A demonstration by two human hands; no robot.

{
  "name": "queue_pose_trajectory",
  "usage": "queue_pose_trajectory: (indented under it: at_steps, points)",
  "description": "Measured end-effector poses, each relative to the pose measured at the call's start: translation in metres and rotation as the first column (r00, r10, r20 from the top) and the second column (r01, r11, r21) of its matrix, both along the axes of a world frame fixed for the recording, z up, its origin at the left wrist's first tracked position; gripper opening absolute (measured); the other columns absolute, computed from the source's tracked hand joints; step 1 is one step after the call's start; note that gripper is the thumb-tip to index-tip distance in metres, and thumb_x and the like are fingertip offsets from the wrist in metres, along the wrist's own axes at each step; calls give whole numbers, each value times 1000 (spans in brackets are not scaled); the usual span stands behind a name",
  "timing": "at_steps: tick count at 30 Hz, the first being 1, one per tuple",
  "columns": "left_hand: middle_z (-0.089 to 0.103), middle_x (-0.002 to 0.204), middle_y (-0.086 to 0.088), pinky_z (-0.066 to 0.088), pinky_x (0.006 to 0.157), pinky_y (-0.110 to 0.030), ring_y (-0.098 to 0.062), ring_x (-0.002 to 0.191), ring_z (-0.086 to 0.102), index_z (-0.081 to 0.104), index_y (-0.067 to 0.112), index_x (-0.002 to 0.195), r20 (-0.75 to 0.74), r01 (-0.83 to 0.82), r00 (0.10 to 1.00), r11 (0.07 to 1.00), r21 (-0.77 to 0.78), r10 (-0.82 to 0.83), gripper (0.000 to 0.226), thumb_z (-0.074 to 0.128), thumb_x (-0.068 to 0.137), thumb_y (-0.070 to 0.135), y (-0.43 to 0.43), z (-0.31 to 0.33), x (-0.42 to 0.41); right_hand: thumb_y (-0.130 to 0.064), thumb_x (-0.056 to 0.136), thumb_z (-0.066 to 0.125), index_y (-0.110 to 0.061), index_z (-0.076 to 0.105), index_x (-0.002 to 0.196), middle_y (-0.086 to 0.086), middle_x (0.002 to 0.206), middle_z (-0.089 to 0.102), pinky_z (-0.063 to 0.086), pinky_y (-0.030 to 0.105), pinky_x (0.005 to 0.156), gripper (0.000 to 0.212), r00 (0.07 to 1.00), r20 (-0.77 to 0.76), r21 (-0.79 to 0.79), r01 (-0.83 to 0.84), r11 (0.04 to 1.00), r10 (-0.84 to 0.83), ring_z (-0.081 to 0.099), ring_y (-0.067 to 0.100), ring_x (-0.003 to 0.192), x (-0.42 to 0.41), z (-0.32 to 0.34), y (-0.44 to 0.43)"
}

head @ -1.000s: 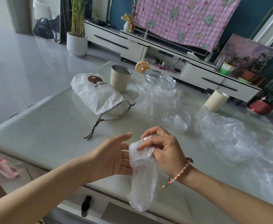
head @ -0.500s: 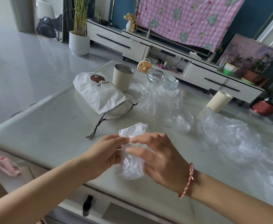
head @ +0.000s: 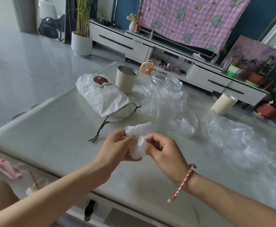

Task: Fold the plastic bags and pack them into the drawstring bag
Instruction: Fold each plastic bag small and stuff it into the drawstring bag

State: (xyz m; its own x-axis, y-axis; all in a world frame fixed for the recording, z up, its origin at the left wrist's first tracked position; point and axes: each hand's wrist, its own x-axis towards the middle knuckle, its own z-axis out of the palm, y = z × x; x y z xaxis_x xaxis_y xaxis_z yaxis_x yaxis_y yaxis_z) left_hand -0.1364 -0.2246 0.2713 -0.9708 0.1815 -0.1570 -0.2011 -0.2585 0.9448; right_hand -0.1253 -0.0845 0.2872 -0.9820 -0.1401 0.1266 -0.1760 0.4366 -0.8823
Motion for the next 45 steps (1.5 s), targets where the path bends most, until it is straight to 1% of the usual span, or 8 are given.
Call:
queue_pose_trajectory:
  at_steps: [2,6,14,19,26,31,38,45]
  points:
    - [70,91,-17,59,69,-39,-28,78,70,60,3,98,12,73,997,996,54,-74,16,49,93,13,1,2,1,-12,87,63,-11,65,74,10,71,65,50,39,71,13,998,14,48,62,997,-63,56,15,68,-5,-1,-1]
    - [65,93,-14,58,70,-35,-22,83,69,50,-2,111,-19,160,987,987,-33,-161,62,59,74,47,6,1,6,-13,87,60,-16,60,65,6,61,63,47,24,55,22,991,16,173,131,976,-136,53,6,56,-7,0,-4]
    - [55,58,1,37,41,-14,-5,42,49,51,7,84,-120,-170,982,966,-194,149,28,36,100,25,19,-13,1,-22,86,65,-15,63,84,-3,66,66,44,18,60,8,999,21,145,28,989,-31,57,4,60,-5,-2,-12]
    - [41,62,-4,29,50,-23,-16,57,35,41,-5,78,-316,-328,924,868,-372,213,39,37,100,28,19,-18,-9,-7,79,68,-19,62,78,-9,67,61,44,14,61,14,996,32,166,78,983,-84,53,1,59,-7,-1,-5]
    - [36,57,-1,30,47,-27,-20,52,32,34,10,70,-421,-433,867,822,-371,267,34,37,100,25,14,-8,-18,5,78,66,-17,63,73,-1,68,61,42,8,56,23,950,201,-3,243,970,-238,54,5,60,-16,6,15]
    - [45,40,1,29,35,-17,-8,32,40,49,5,79,-300,-211,946,933,-291,121,29,38,100,23,14,2,-12,-16,64,78,-15,53,123,0,108,63,50,25,75,64,875,466,-321,25,947,135,62,10,92,-15,14,21]
    - [55,46,1,32,37,-19,-11,36,45,54,6,79,-269,-47,963,958,-283,-32,32,37,101,22,17,3,-4,-2,87,59,-6,64,90,7,71,59,41,17,47,7,925,379,-365,179,914,-30,51,10,51,-10,10,12]
    - [58,48,-1,37,38,-17,-13,38,50,54,5,81,-107,48,992,984,-173,-67,17,46,96,6,13,8,-5,18,85,45,-8,57,85,9,71,48,36,19,38,28,901,426,-496,307,812,-81,42,9,37,-11,14,17]
